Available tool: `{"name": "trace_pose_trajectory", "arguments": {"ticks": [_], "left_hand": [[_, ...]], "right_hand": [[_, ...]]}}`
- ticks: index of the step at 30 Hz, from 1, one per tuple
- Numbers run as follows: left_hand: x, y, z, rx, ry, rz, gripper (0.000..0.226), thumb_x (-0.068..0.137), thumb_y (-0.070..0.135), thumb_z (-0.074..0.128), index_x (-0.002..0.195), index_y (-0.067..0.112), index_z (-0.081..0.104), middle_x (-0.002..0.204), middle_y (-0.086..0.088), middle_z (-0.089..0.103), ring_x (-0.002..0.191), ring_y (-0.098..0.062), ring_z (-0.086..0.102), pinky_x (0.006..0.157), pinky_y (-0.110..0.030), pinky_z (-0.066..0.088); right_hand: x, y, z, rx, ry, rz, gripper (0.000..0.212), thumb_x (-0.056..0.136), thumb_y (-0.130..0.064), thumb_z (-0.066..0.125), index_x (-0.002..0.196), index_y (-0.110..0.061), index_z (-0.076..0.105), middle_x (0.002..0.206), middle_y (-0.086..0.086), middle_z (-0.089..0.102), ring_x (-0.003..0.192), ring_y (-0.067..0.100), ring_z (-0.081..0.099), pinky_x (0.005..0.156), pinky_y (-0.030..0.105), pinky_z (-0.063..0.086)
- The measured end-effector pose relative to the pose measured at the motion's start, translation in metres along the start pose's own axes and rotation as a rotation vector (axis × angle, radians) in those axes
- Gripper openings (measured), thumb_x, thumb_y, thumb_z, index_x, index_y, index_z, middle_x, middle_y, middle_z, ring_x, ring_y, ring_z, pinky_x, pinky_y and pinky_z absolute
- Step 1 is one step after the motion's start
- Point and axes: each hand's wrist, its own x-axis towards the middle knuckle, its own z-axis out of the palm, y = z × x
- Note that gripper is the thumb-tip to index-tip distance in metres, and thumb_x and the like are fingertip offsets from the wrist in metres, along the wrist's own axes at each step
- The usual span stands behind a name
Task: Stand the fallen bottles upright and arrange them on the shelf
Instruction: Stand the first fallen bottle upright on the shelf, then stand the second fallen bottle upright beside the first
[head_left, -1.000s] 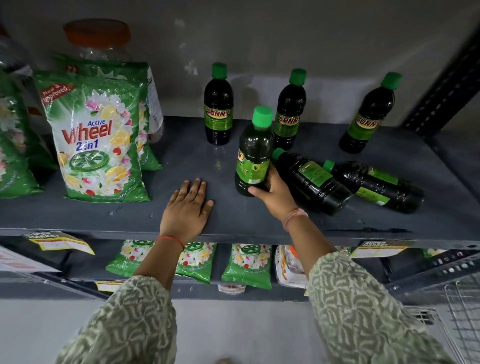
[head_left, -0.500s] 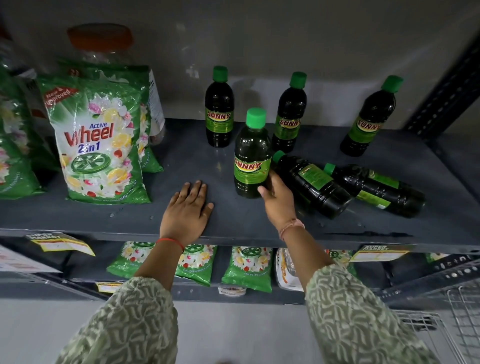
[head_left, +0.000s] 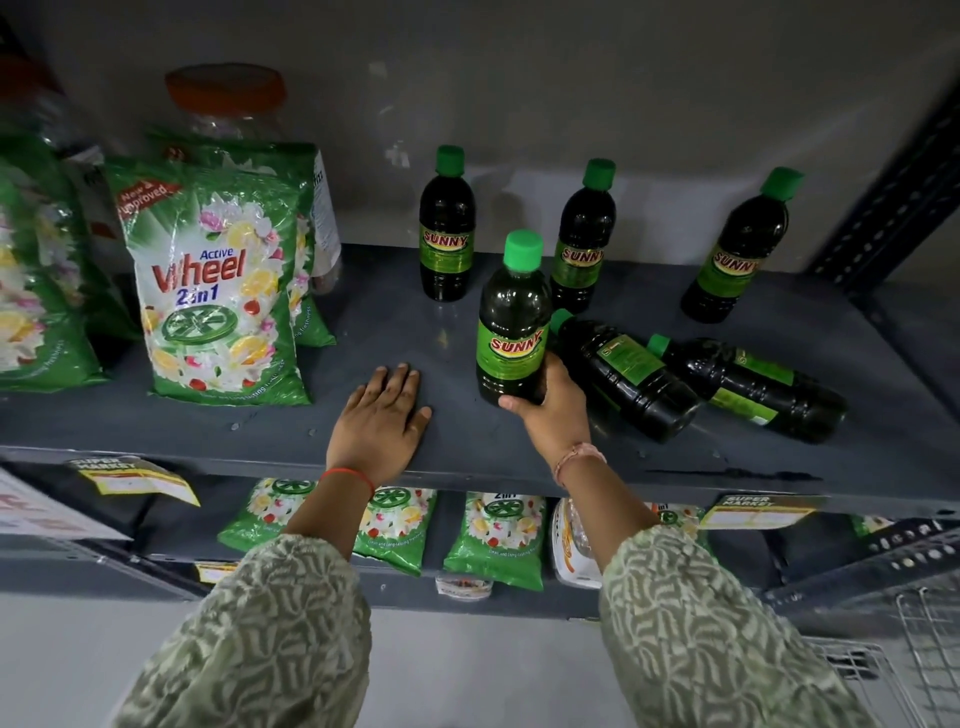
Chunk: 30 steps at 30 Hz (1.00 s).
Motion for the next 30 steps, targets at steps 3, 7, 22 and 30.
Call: {"name": "trace_pose_trajectory", "arguments": {"ticks": [3, 7, 22, 30], "left_hand": [[-0.001, 0.001, -0.001, 0.009, -0.01, -0.003, 0.055, 0.097, 0.038, 0.024, 0.146, 0.017, 0.011, 0.159, 0.002, 0.009, 0.146, -0.018, 0.004, 0.119, -0.035, 0.006], [-0.002, 0.003, -0.001, 0.002, -0.025, -0.005, 0.055, 0.097, 0.038, 0.023, 0.147, 0.016, 0.01, 0.159, 0.001, 0.009, 0.146, -0.02, 0.003, 0.119, -0.035, 0.005], [0.002, 0.013, -0.005, -0.026, -0.087, -0.043, 0.055, 0.098, 0.034, 0.023, 0.147, 0.014, 0.01, 0.159, -0.005, 0.005, 0.146, -0.027, 0.001, 0.119, -0.04, 0.006], [0.002, 0.031, 0.007, 0.006, -0.03, -0.043, 0.055, 0.097, 0.037, 0.022, 0.147, 0.018, 0.009, 0.159, -0.001, 0.007, 0.146, -0.028, 0.002, 0.12, -0.042, 0.008]], "right_hand": [[-0.015, 0.001, -0.004, -0.028, -0.002, -0.007, 0.061, 0.073, -0.006, 0.071, 0.127, -0.012, 0.044, 0.122, 0.01, 0.059, 0.113, 0.021, 0.054, 0.095, 0.026, 0.039], [-0.038, 0.005, -0.009, -0.098, 0.023, -0.045, 0.056, 0.072, -0.008, 0.073, 0.122, -0.008, 0.047, 0.117, 0.013, 0.063, 0.109, 0.023, 0.057, 0.087, 0.024, 0.041], [-0.08, 0.002, -0.03, -0.06, -0.014, -0.063, 0.073, 0.074, -0.027, 0.074, 0.134, -0.009, 0.036, 0.134, 0.014, 0.051, 0.125, 0.026, 0.047, 0.105, 0.037, 0.039], [0.007, -0.021, -0.106, -1.048, 0.047, 0.017, 0.083, 0.068, -0.064, 0.061, 0.123, -0.004, 0.044, 0.127, 0.018, 0.049, 0.116, 0.038, 0.043, 0.093, 0.041, 0.04]]}}
